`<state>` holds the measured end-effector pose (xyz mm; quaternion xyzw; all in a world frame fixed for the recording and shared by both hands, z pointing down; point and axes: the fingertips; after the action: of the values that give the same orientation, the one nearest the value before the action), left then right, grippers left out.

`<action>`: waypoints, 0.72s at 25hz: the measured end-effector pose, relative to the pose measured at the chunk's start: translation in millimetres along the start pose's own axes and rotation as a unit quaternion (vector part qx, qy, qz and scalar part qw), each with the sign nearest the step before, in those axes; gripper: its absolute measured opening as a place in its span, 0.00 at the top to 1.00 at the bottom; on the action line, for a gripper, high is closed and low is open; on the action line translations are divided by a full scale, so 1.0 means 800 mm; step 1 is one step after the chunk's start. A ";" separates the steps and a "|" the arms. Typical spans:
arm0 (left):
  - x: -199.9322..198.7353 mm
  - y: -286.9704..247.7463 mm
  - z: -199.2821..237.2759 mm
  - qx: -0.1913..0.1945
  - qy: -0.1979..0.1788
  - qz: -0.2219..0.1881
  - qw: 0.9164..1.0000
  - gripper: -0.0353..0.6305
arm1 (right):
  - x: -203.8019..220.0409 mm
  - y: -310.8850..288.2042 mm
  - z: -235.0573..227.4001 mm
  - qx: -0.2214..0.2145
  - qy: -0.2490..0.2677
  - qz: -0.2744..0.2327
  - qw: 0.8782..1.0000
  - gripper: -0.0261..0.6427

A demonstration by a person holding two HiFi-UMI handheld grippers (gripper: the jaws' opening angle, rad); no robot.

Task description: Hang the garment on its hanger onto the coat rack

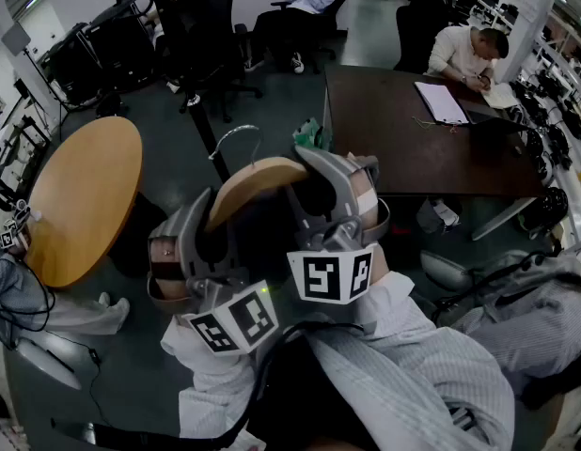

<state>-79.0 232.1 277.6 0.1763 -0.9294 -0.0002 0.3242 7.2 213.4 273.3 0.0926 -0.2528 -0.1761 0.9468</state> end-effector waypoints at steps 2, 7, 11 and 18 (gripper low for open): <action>-0.003 -0.004 -0.002 0.000 -0.001 0.001 1.000 0.84 | 0.004 -0.001 -0.003 0.001 -0.001 -0.001 1.000 0.83; -0.013 -0.015 -0.010 0.002 -0.008 0.002 1.000 0.84 | 0.020 -0.002 -0.010 0.002 -0.006 0.001 1.000 0.83; -0.027 -0.025 -0.021 0.004 -0.016 0.003 1.000 0.84 | 0.038 0.000 -0.018 0.006 -0.016 0.002 1.000 0.83; -0.041 -0.036 -0.047 0.008 -0.016 0.017 1.000 0.84 | 0.068 0.009 -0.023 -0.006 -0.025 0.001 1.000 0.82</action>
<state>-22.9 220.5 284.1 0.1633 -0.9373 0.0099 0.3076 62.7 200.7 283.4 0.0823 -0.2752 -0.1790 0.9410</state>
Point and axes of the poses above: the fingertips, and each gripper's own axes: y backward along the fingers, z to its left, x out of its underside, and after that the axes turned 10 degrees about y, right-handed
